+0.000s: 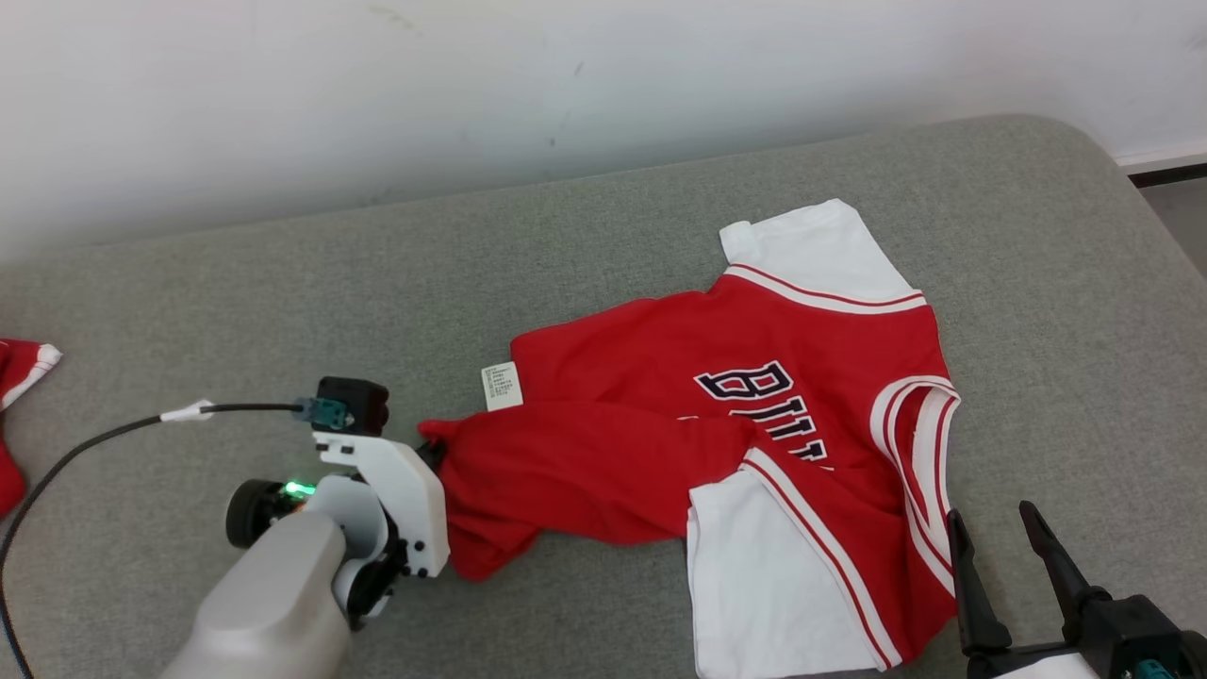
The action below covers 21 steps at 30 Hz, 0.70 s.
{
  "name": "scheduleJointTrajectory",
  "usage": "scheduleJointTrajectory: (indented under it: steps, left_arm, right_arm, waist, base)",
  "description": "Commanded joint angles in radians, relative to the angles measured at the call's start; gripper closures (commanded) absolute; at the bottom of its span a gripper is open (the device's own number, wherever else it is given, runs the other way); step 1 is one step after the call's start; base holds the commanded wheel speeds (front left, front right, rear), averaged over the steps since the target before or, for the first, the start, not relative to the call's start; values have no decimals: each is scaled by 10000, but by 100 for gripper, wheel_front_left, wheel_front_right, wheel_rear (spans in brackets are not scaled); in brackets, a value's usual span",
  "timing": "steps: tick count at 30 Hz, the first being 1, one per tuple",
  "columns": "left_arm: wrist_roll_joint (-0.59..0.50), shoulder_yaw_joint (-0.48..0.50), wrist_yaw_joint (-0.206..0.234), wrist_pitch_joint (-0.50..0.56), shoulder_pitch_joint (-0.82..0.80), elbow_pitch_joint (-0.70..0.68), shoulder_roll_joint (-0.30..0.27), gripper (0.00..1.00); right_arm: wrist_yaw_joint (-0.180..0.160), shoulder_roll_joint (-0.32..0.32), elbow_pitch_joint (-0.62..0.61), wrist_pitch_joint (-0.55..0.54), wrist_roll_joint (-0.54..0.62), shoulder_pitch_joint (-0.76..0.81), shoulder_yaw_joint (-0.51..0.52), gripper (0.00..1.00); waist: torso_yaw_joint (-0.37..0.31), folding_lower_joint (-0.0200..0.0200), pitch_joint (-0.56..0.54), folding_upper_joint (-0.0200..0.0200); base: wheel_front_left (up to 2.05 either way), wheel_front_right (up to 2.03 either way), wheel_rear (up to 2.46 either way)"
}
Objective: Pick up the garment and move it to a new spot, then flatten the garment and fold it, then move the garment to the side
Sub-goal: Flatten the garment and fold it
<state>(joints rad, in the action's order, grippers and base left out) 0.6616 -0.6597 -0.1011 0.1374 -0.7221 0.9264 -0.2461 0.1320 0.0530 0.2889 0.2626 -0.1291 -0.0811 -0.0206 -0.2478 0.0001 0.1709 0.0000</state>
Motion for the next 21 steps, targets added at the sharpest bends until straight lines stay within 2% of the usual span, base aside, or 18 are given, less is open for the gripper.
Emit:
scheduleJointTrajectory:
  steps: [1, 13, 18, 21]
  left_arm:
    - [152, -203, -102, 12, 246, 158, 224, 100]
    - [257, -371, -268, -1656, 23, -376, 628, 100]
    - [301, -680, -289, -2326, 680, -1556, 648, 100]
    - [330, -966, -291, -2398, 1359, -2681, 367, 100]
  right_arm:
    - [-27, -9, 35, 32, -7, -105, -18, 0]
    - [-27, 67, 160, 32, -12, 266, 34, 0]
    - [-27, 130, 187, 32, -42, 628, 100, 0]
    - [-27, 174, 188, 32, -80, 820, 75, 0]
  waist:
    - [34, -1, -20, 0]
    - [445, -1, -635, 0]
    - [821, -1, -1158, 0]
    - [1019, -1, -1431, 0]
  base:
    - [0, 0, 0]
    - [0, 0, 0]
    - [0, 0, 0]
    - [0, 0, 0]
